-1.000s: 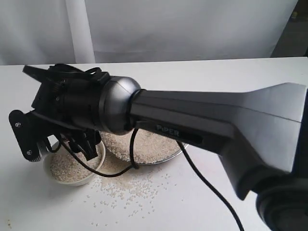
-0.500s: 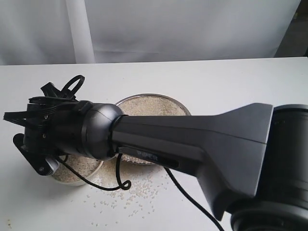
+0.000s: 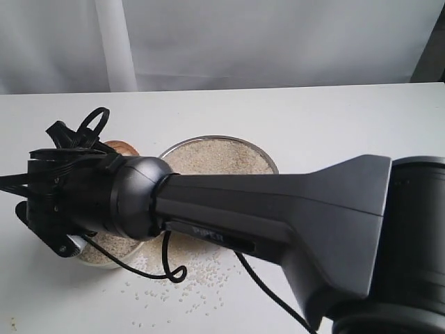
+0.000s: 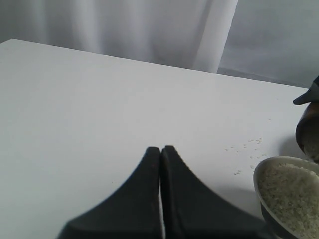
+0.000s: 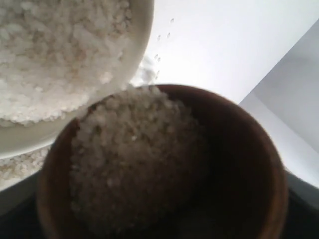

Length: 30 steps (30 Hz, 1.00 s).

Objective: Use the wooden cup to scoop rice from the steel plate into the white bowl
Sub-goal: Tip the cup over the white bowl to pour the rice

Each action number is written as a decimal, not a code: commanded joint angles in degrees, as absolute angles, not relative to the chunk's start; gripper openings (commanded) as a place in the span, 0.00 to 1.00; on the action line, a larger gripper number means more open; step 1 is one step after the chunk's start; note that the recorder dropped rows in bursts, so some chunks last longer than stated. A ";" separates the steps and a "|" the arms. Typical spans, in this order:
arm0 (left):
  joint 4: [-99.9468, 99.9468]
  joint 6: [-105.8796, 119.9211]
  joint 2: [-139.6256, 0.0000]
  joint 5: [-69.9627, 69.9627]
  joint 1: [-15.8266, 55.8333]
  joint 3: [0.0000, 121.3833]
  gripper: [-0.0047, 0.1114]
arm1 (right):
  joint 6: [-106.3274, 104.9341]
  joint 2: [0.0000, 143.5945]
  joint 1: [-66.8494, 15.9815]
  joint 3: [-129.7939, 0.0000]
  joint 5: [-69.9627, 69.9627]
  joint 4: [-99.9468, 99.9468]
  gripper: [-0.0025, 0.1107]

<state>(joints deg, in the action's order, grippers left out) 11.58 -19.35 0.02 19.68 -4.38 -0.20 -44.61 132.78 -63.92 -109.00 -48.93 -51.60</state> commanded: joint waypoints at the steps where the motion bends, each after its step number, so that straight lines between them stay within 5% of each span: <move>1: 11.26 -19.45 0.00 19.33 -4.01 0.00 0.04 | -45.35 132.34 -63.98 -109.11 -50.35 -53.15 0.02; 30: 11.26 -19.45 0.00 19.33 -4.01 0.00 0.04 | -55.27 132.34 -63.98 -109.11 -50.55 -57.48 0.02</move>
